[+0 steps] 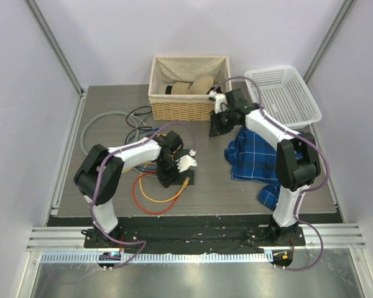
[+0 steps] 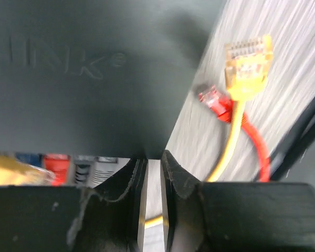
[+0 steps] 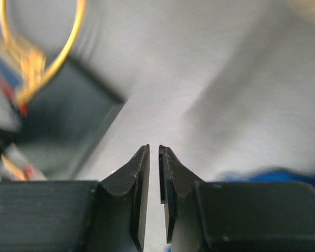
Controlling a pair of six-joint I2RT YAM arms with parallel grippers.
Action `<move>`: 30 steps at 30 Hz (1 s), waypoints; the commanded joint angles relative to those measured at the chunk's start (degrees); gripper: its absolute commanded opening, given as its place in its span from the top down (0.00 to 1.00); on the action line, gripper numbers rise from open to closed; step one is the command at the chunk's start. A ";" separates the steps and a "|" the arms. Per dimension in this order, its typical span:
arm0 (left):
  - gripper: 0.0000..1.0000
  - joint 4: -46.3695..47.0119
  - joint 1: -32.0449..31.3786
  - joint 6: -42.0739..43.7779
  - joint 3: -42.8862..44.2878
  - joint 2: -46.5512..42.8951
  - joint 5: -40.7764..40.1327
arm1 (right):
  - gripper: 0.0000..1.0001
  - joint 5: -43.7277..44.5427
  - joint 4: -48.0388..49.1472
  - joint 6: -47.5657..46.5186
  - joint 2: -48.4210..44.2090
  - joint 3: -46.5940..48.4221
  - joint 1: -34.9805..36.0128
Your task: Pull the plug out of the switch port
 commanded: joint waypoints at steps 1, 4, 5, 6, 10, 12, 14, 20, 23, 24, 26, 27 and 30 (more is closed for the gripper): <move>0.79 9.45 -5.21 -5.27 10.66 9.54 5.64 | 0.79 -0.18 -0.84 1.47 -2.77 7.07 -5.24; 0.78 4.90 -6.62 -9.14 22.27 14.29 9.41 | 0.79 -0.35 -2.08 0.85 -2.32 7.44 -7.01; 0.78 3.48 -6.62 -9.67 26.30 14.74 10.47 | 0.79 -0.88 -2.00 0.94 -2.67 6.30 -7.01; 0.76 2.08 -6.44 -9.85 27.21 14.48 11.43 | 0.79 -1.84 -1.21 1.11 -3.11 5.51 -7.01; 0.70 -1.19 -4.16 -9.32 23.89 6.69 11.53 | 0.79 -3.69 1.17 0.86 -5.48 1.29 -6.31; 0.64 1.69 -0.74 -13.07 19.41 3.42 11.62 | 0.79 -3.26 1.43 -1.94 -5.83 -0.65 -5.26; 0.60 4.86 3.98 -18.26 16.34 0.17 12.76 | 0.79 -2.38 1.43 -4.58 -5.66 -2.49 -4.55; 0.51 15.33 11.84 -39.98 18.24 2.60 14.52 | 0.81 -0.18 0.65 -8.46 -1.80 -2.41 -4.02; 0.51 17.35 12.36 -44.73 21.31 7.07 14.87 | 0.83 -0.62 0.11 -9.25 -0.30 -1.01 -3.67; 0.51 17.88 12.45 -45.70 22.02 8.14 14.78 | 0.84 -0.79 0.11 -9.34 0.66 -0.57 -3.49; 0.51 18.41 12.98 -48.69 23.78 10.33 14.96 | 0.85 -1.14 0.20 -9.78 1.63 0.40 -2.79; 0.51 19.19 13.24 -49.74 24.22 12.35 15.74 | 0.86 -1.15 0.20 -10.04 2.50 0.66 -2.53; 0.52 21.04 14.82 -53.08 25.98 16.48 18.03 | 0.87 -0.35 0.29 -10.57 4.17 1.02 -1.03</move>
